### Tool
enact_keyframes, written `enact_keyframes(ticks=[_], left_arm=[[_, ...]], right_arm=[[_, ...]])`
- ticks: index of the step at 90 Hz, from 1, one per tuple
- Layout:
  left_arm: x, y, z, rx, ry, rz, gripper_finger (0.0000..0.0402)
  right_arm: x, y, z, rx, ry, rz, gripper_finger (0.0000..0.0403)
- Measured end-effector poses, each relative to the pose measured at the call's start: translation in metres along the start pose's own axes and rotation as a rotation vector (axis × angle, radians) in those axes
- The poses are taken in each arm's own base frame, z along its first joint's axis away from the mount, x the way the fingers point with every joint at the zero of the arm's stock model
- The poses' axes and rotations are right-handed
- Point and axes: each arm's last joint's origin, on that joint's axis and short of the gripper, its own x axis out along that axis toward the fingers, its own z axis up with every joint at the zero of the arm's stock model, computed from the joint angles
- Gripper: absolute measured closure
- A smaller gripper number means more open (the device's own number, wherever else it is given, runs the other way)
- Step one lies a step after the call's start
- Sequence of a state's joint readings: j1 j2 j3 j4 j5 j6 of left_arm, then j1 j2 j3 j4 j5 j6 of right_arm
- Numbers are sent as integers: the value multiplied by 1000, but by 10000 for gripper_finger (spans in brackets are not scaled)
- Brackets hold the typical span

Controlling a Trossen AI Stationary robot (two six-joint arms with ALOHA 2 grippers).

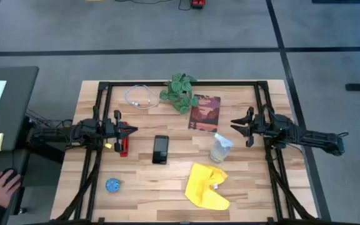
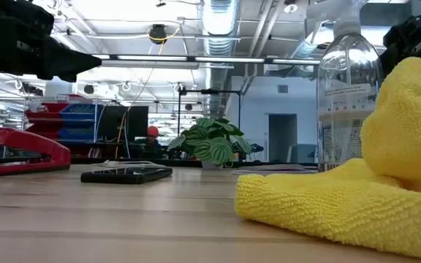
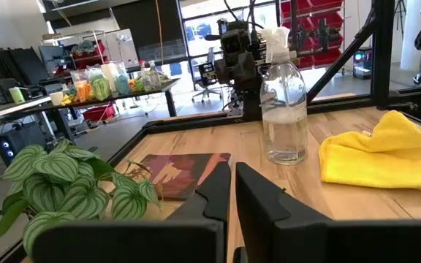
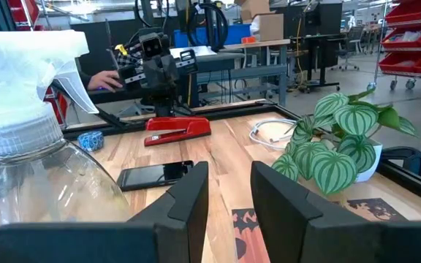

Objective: Apply microfiber cloth
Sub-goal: Return to Home Position

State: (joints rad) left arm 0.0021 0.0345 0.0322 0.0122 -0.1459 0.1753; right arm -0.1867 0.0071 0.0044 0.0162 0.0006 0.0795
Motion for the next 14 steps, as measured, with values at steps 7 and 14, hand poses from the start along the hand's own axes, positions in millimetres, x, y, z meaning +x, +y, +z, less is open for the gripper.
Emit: enact_keyframes(ticks=[7,14], left_arm=[[0,0,0,0,0,0,402],[0,0,0,0,0,0,402]], right_arm=[[0,0,0,0,0,0,311],[0,0,0,0,0,0,311]])
